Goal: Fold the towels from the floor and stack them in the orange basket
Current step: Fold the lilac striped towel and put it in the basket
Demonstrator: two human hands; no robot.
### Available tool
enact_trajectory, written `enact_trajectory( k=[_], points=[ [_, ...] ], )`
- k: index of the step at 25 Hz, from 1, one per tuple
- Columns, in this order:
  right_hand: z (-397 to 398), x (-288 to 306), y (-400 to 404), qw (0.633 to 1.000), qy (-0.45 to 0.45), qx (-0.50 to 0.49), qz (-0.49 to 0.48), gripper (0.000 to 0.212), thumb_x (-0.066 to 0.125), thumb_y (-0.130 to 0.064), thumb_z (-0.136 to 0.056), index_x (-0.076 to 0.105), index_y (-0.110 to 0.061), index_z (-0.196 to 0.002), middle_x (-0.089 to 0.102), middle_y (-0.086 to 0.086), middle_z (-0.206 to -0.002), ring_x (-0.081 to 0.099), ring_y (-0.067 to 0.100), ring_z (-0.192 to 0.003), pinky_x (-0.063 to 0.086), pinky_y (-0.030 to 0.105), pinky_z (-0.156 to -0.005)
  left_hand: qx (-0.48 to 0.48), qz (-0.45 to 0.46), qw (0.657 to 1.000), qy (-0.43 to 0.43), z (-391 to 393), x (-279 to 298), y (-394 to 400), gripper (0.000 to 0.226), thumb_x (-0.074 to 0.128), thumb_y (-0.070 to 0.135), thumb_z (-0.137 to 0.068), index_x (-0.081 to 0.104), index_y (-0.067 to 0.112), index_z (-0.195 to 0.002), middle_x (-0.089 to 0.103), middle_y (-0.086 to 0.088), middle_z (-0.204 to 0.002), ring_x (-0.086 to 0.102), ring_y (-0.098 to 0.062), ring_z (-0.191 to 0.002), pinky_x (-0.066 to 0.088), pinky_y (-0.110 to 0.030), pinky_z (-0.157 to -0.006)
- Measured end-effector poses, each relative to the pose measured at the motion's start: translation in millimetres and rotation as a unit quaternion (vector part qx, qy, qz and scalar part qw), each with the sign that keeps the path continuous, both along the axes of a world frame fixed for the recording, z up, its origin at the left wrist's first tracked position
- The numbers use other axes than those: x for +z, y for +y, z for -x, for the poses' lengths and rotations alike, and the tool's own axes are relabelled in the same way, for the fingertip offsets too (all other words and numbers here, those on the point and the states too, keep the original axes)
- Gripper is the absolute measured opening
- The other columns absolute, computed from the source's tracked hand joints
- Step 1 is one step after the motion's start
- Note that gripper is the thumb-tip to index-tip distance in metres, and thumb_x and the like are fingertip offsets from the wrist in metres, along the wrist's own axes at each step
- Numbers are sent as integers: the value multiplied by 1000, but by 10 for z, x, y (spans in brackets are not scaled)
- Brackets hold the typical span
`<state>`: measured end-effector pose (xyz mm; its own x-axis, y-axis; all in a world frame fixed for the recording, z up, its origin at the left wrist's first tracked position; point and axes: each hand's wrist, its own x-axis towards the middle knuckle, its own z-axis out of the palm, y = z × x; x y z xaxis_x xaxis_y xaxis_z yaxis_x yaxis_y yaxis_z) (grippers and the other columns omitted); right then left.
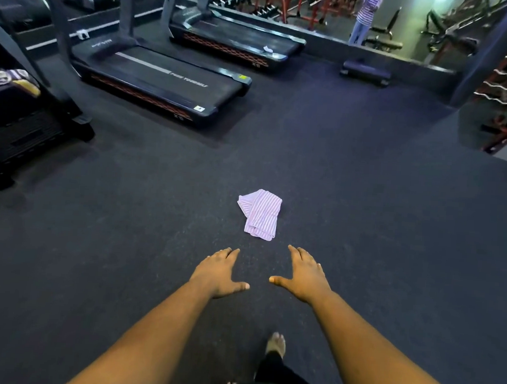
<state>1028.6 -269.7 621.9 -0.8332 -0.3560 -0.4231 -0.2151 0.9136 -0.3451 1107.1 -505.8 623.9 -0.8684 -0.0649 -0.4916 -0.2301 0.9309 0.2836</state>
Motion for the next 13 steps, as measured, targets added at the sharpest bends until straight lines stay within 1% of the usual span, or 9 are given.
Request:
enact_trajectory(
  k=[8,13],
  points=[
    [2025,-544,-561,998,-51,35,-19,110,62,-76,-81,11,-23,-163,18,7,-169,18,29,-156,22,57,-124,37,-21,998,-35,1906,-426,-463,109,60,74,-85,6,22,-165,12,-6,-172,18,-25,-157,23,-42,-126],
    [2934,-874,-917,994,-88,48,-33,107,61,-76,-83,13,-21,-163,19,7,-168,18,29,-155,23,57,-123,43,-45,996,-60,2852,-807,-764,110,61,75,-84,8,23,-165,13,-5,-171,18,-25,-157,23,-42,-126]
  ],
)
